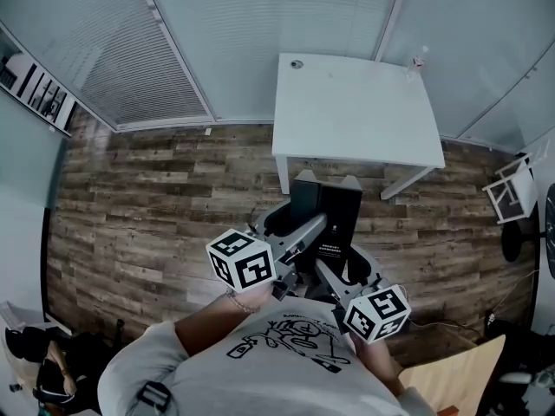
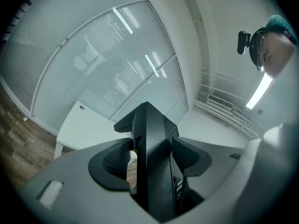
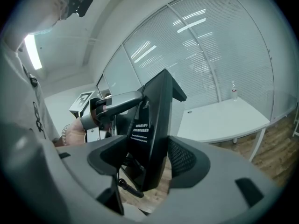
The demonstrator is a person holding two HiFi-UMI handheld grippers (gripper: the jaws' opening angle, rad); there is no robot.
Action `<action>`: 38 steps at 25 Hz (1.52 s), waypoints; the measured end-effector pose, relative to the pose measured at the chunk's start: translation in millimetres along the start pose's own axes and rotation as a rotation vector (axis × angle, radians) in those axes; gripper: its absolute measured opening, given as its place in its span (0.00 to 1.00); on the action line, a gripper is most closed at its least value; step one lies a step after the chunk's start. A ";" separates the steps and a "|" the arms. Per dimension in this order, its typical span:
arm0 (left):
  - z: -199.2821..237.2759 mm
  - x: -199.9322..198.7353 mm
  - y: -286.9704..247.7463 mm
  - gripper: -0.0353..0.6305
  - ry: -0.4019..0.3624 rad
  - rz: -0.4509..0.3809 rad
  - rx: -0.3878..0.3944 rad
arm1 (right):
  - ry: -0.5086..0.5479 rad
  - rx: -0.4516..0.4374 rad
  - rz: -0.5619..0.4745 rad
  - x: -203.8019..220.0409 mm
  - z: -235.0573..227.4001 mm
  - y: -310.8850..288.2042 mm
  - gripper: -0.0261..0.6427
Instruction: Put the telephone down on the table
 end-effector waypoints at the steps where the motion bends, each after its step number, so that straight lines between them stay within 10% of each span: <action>1: 1.5 -0.8 -1.8 0.46 0.000 -0.001 -0.001 | 0.000 0.000 -0.001 -1.3 -1.7 -1.5 0.43; 13: 40.8 -24.1 -152.2 0.46 0.018 0.000 -0.031 | -0.011 -0.023 0.016 -70.0 -141.1 -37.6 0.43; 38: 49.5 -22.1 -214.2 0.46 0.002 -0.067 -0.094 | 0.040 -0.102 0.021 -94.9 -210.5 -48.7 0.43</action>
Point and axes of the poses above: the fingertips, and each gripper's own axes: y backward along the fingers, z to its left, x out of its underside, the point moved 6 cm from there along y, backward along the fingers, and after that the axes turned 12 degrees about x, right-handed, at the moved point
